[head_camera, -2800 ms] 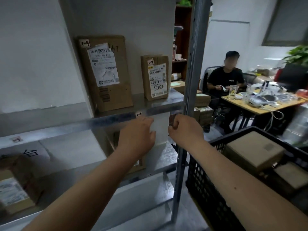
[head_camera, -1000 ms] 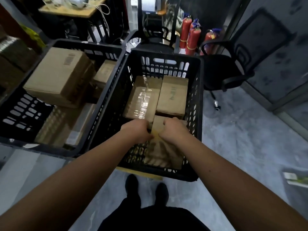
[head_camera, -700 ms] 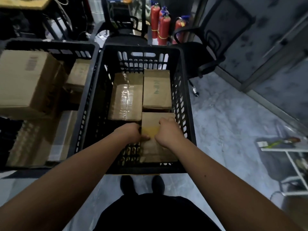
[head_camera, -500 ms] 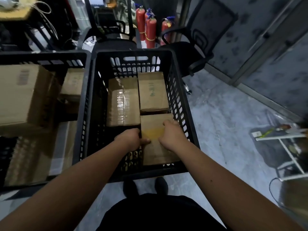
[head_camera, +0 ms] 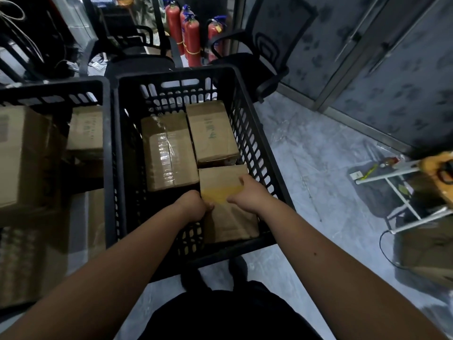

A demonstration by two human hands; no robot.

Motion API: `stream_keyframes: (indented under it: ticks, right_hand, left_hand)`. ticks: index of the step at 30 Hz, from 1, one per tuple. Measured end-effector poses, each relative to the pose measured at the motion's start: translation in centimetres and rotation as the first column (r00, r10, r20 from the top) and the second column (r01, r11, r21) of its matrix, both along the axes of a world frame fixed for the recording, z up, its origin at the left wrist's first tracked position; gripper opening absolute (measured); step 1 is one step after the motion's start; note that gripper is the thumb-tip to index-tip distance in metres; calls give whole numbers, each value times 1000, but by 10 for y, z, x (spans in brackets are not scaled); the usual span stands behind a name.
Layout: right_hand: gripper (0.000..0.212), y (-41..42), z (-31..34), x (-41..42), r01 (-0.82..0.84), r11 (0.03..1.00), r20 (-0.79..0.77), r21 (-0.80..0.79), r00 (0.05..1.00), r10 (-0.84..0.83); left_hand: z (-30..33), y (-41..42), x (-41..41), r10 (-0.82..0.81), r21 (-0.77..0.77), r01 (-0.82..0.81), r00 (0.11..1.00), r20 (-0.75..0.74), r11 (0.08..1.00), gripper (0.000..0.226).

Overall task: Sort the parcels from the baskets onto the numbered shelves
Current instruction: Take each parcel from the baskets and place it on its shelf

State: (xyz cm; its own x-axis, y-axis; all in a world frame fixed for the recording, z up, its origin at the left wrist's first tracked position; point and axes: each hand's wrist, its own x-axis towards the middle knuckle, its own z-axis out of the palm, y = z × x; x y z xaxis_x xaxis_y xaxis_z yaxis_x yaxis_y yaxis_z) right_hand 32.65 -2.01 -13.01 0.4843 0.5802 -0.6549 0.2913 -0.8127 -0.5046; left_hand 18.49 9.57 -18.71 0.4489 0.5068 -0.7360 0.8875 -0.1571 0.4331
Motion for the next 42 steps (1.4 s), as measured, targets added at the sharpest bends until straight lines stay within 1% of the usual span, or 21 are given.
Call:
stream_keyframes:
  ticks: [3, 8, 10, 13, 16, 19, 22, 26, 28, 31, 36, 38, 40, 42]
  right_hand:
    - [88, 0, 6, 0, -3, 1000, 5, 31, 1000, 2]
    - [79, 2, 24, 5, -107, 993, 35, 48, 994, 105]
    - [74, 3, 34, 9, -145, 988, 50, 48, 988, 143]
    - [67, 1, 52, 15, -200, 977, 69, 77, 978, 194]
    - [66, -1, 72, 20, -260, 958, 105, 121, 963, 248]
    - [61, -4, 92, 24, -322, 931, 165, 170, 941, 295]
    - [59, -4, 107, 29, -372, 904, 205, 212, 921, 331]
    - [53, 1, 115, 33, -407, 867, 215, 289, 910, 355]
    - [55, 3, 110, 33, -403, 852, 200, 334, 914, 354]
    - [66, 7, 101, 29, -389, 821, 160, 417, 921, 355]
    - [79, 14, 75, 18, -324, 796, 77, 510, 940, 333]
    - [79, 17, 68, 15, -242, 796, 5, 554, 958, 288]
    - [73, 21, 67, 13, -126, 789, -73, 602, 975, 211]
    - [72, 27, 67, 13, -2, 800, -150, 601, 982, 115]
  left_hand:
    - [5, -1, -1, 20, -16, -20, 1000, 10, 1000, 31]
    - [24, 1, -9, 108, -49, -105, 992, 65, 993, 34]
    - [35, -1, -10, 154, -61, -148, 983, 96, 987, 29]
    - [58, -9, -9, 204, -34, -202, 969, 141, 979, 22]
    - [80, -13, -11, 277, -32, -276, 951, 139, 961, 29]
    - [98, -17, -20, 365, -31, -366, 914, 177, 930, 34]
    - [116, -25, -26, 470, -52, -473, 846, 253, 880, 31]
    - [137, -35, -32, 542, 13, -573, 782, 309, 819, 30]
    - [142, -42, -33, 572, 50, -625, 741, 351, 779, 29]
    - [138, -52, -32, 620, 60, -704, 660, 424, 708, 29]
    - [122, -53, -22, 688, 25, -787, 554, 468, 617, 30]
    - [118, -48, -18, 710, 22, -820, 509, 487, 572, 29]
    - [117, -42, -16, 724, -11, -851, 439, 532, 525, 29]
    - [118, -37, -18, 727, -64, -879, 348, 592, 473, 39]
